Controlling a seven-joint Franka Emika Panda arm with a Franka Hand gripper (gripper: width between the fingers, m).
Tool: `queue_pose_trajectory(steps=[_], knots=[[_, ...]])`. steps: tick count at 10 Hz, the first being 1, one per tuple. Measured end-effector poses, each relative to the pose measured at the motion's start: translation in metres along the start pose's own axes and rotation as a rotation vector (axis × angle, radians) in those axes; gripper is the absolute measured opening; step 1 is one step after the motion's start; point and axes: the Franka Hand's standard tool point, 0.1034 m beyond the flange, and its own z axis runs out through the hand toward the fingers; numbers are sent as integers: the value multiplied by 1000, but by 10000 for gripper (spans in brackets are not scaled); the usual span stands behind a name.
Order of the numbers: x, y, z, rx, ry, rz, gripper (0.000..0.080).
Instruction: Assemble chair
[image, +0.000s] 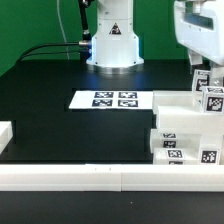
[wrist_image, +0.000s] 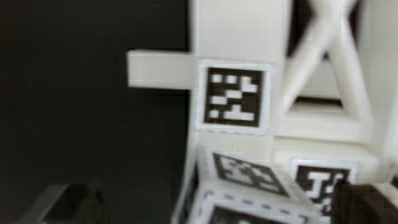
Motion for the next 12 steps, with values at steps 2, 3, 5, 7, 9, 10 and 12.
queue_pose_trajectory(steps=[2, 3, 5, 7, 9, 10, 12], knots=[[-7, 2, -2, -12, -6, -187, 646], [-7, 1, -1, -11, -6, -270, 649], [-5, 2, 0, -19, 7, -479, 649], [1, 0, -1, -45, 37, -812, 649], [6, -1, 1, -45, 70, -978, 649], [6, 0, 2, -47, 68, -1012, 649], [6, 0, 2, -44, 68, -965, 385]])
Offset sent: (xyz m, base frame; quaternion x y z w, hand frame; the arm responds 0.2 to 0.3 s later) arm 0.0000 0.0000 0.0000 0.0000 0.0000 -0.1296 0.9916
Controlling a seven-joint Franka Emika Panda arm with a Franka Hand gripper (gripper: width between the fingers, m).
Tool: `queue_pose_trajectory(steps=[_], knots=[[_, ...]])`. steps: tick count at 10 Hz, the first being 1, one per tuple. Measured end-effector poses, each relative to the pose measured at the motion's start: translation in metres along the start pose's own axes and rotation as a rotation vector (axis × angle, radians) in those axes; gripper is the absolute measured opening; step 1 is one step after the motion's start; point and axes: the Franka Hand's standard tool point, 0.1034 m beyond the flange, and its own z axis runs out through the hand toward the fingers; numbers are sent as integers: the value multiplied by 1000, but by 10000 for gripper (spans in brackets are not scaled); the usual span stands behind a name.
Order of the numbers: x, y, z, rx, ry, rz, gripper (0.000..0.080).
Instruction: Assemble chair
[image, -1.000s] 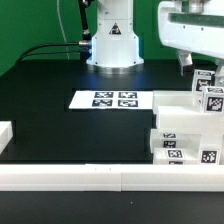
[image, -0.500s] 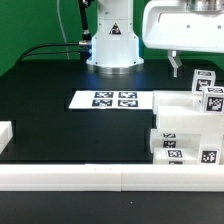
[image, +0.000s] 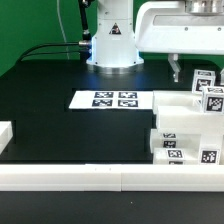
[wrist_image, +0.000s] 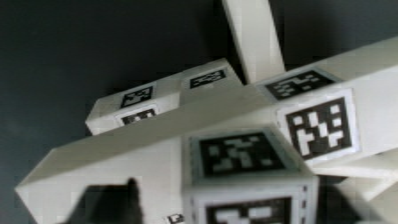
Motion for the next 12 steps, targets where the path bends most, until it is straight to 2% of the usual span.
queue_pose_trajectory(steps=[1, 2, 5, 7, 9, 10, 11, 12], knots=[[0, 0, 0, 1, -1, 69, 385], [0, -1, 0, 3, -1, 188, 280], [0, -2, 1, 5, 0, 483, 280], [3, -1, 1, 41, 19, 775, 280], [4, -3, 1, 65, 11, 1045, 281], [7, -5, 1, 104, 19, 1184, 281], [7, -5, 2, 128, 12, 1272, 281], [6, -6, 1, 134, 6, 1311, 281]])
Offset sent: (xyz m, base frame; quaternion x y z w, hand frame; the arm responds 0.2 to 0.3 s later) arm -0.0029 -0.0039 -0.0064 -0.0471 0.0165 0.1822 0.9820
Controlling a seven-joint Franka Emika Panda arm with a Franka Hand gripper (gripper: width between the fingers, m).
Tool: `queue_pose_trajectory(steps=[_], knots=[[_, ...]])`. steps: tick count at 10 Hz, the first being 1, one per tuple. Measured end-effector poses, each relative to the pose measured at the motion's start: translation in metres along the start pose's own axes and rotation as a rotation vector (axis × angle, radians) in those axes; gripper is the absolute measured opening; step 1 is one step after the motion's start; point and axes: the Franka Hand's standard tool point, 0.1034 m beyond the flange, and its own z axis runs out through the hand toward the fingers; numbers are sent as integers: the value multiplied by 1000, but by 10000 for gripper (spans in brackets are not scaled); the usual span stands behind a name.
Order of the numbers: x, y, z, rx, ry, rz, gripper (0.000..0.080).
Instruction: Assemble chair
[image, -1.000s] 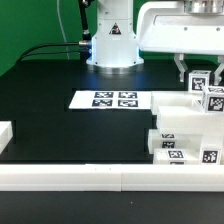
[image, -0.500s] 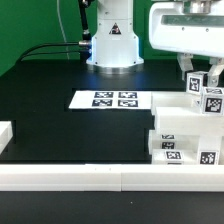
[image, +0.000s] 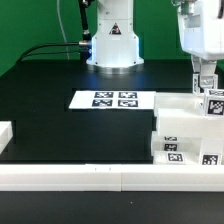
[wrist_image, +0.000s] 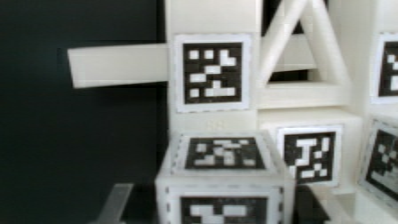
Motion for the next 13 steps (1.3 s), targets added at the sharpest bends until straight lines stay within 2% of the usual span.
queue_pose_trajectory(steps=[2, 4, 5, 6, 7, 9, 11, 12, 13], knots=[[-1, 1, 1, -2, 0, 4, 281], [-1, 1, 1, -3, 1, -12, 567], [-1, 0, 1, -9, 0, -139, 567], [1, -3, -1, -23, -8, -290, 632], [1, -7, -2, -20, -13, -447, 645], [-8, -7, -3, -64, -37, -697, 649], [-5, -9, -3, -58, -34, -805, 649], [-2, -8, -2, -68, -28, -946, 649], [5, -8, 1, -98, -5, -1203, 649]])
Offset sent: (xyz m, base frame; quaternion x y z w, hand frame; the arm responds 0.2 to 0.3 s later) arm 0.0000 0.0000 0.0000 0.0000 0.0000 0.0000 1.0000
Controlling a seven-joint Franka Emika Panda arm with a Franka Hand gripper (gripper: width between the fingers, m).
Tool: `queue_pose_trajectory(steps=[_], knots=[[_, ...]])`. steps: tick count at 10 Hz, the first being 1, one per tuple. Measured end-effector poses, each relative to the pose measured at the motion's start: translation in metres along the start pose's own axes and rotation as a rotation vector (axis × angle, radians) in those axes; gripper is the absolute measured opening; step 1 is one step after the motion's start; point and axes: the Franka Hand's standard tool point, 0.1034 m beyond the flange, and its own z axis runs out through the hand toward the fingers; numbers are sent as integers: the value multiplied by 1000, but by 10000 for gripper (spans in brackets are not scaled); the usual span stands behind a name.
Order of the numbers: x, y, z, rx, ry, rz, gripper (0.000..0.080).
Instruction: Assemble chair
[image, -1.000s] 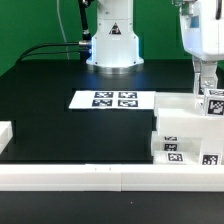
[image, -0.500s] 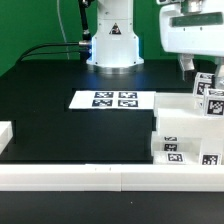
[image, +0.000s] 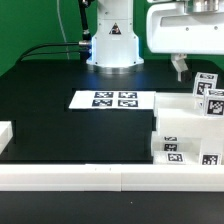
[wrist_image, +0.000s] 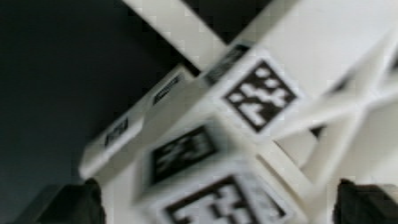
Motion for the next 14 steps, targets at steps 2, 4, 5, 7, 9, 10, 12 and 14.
queue_pose_trajectory(steps=[2, 4, 5, 7, 9, 10, 12, 14], knots=[[-1, 1, 2, -26, -1, -65, 649], [-1, 1, 3, -26, -2, -48, 387], [-1, 1, 3, -24, -2, 16, 387], [-2, 1, 4, -25, -3, 151, 280], [-3, 1, 4, -28, -4, 421, 280], [-4, 1, 4, -28, -1, 566, 280], [0, 6, 5, -7, -10, 778, 280], [0, 7, 6, 14, -21, 979, 280]])
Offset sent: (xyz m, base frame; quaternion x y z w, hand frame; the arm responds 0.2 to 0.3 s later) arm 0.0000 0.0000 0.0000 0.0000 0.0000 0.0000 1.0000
